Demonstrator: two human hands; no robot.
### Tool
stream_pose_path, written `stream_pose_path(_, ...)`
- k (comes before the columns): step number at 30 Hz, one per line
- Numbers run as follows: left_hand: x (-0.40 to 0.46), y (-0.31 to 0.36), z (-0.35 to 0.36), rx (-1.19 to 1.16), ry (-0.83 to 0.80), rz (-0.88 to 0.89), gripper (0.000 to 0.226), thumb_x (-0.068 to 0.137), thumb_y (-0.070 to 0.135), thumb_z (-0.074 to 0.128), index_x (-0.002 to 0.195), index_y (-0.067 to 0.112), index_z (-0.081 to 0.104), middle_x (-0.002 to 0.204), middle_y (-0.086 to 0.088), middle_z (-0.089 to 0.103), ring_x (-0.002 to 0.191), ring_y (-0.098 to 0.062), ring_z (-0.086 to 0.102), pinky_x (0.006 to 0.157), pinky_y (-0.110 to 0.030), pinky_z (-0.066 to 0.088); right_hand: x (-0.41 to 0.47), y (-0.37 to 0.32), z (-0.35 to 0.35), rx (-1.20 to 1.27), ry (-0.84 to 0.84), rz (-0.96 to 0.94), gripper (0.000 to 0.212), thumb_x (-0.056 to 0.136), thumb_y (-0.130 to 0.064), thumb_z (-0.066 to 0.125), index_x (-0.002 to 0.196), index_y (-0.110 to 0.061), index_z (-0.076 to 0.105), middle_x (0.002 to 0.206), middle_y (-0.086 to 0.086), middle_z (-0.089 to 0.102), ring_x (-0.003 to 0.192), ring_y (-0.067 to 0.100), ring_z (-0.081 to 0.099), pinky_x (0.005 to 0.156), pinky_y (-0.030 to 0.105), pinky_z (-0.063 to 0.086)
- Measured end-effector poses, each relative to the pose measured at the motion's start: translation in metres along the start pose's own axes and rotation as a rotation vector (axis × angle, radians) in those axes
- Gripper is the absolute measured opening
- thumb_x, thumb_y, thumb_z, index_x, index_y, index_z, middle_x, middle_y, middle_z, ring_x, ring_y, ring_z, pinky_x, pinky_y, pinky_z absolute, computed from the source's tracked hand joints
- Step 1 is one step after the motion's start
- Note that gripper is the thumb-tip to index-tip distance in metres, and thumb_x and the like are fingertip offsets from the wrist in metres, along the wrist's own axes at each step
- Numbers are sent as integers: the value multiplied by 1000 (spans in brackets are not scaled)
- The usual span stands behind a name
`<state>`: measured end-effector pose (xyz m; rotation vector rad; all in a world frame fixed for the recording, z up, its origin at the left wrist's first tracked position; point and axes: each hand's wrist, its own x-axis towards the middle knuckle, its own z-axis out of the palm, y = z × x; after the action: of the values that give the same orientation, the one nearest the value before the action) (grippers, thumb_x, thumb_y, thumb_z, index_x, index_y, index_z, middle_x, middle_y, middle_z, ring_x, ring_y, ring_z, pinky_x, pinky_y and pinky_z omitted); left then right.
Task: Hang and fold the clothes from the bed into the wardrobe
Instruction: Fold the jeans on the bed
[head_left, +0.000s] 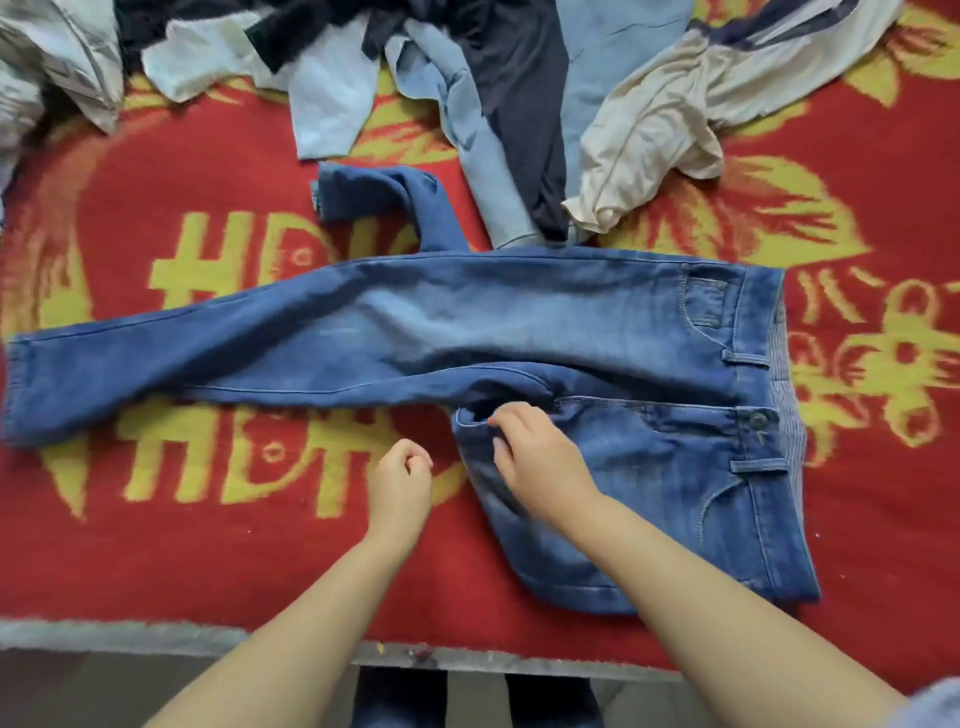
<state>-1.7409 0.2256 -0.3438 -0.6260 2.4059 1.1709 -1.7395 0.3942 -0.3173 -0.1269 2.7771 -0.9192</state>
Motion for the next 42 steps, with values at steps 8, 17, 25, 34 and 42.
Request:
stream_pose_path(8, 45, 28, 23, -608, -312, -543, 24, 97, 9, 35, 87, 8, 57, 86, -18, 67, 72, -25, 64, 72, -37, 53, 44, -33, -15, -136, -539, 288, 19, 91, -18, 50, 72, -20, 50, 83, 6, 64, 81, 25, 58, 66, 30, 38)
stream_pose_path(17, 56, 87, -30, -955, -518, -624, 24, 98, 19, 46, 81, 11, 61, 68, -7, 72, 65, -21, 65, 70, -35, 51, 22, -19, -80, -96, -1327, 350, 31, 85, -4, 58, 60, -23, 54, 52, -14, 52, 51, -5, 46, 54, 15, 40)
stream_pose_path(25, 2, 45, -75, -745, 326, -481, 12, 86, 6, 43, 88, 6, 55, 79, -6, 60, 79, -25, 56, 73, -32, 44, 41, -40, -49, -450, -1057, 253, 51, 83, -9, 44, 133, -15, 51, 135, 5, 56, 119, 24, 55, 98, 32, 45)
stream_pose_path(34, -100, 32, -90, -508, -172, 222, 20, 86, 38, 54, 97, 20, 54, 79, 14, 65, 76, 0, 60, 73, -20, 47, 77, -142, -30, 1107, -733, 607, 22, 96, -29, 52, 107, -12, 62, 91, 4, 69, 81, 16, 65, 67, 23, 53)
stream_pose_path(42, -26, -14, -150, -990, -73, -491, 25, 99, 34, 47, 96, 11, 56, 62, 1, 67, 53, -5, 63, 52, -17, 50, 65, -161, -44, 871, -1319, 241, 40, 82, -8, 61, 121, -12, 59, 110, 4, 64, 97, 12, 59, 87, 22, 47)
